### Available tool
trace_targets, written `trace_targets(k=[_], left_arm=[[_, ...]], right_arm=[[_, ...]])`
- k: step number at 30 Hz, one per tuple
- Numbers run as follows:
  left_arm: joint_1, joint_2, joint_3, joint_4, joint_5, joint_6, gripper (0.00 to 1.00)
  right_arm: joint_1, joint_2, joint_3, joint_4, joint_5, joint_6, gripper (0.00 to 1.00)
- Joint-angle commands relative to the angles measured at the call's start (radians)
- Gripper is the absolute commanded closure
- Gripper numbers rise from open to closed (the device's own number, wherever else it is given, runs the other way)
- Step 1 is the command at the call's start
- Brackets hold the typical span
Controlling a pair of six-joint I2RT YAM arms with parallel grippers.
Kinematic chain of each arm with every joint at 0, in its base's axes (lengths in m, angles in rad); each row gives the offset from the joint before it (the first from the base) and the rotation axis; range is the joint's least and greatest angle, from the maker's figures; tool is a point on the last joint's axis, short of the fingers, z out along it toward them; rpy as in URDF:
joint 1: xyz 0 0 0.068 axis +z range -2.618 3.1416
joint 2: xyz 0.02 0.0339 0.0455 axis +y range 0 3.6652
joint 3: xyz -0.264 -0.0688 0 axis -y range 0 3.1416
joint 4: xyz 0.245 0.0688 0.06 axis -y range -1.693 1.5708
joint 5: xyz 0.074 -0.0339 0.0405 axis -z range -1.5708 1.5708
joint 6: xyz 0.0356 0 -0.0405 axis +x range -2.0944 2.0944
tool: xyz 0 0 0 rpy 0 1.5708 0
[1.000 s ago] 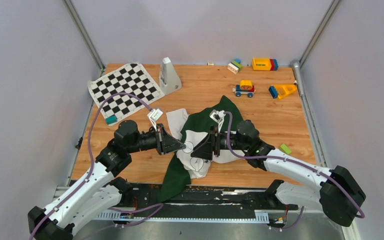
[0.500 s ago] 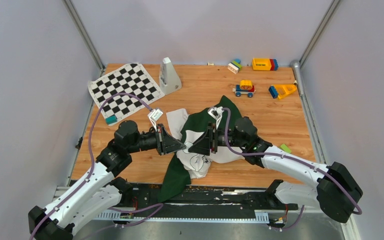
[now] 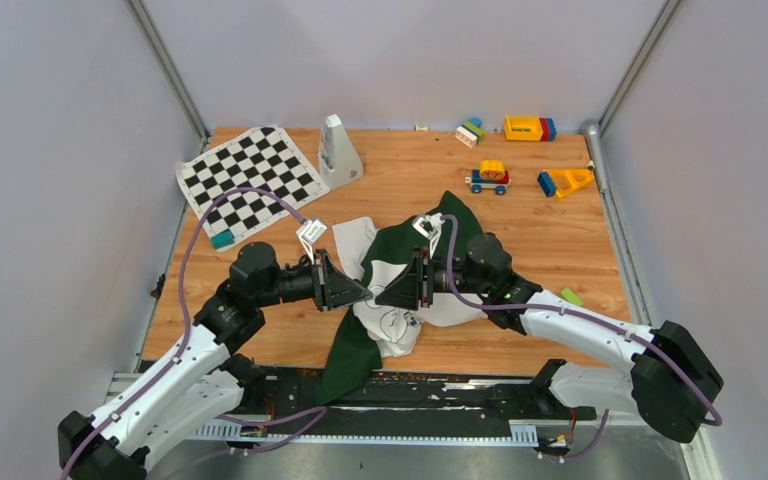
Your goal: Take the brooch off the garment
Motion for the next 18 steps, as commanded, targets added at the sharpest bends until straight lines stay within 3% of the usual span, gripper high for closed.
trace_targets(k=[1, 18], left_arm=[[-0.001, -0.008, 0.000, 0.071, 0.052, 0.001, 1.00], [-0.001, -0.026, -0.003, 0.073, 0.064, 0.003, 1.00]], right_arm=[[0.003, 0.015, 0.040, 0.035, -0.011, 0.006, 0.72], [0.003, 0.031, 0.052, 0.007, 0.032, 0.034, 0.85]])
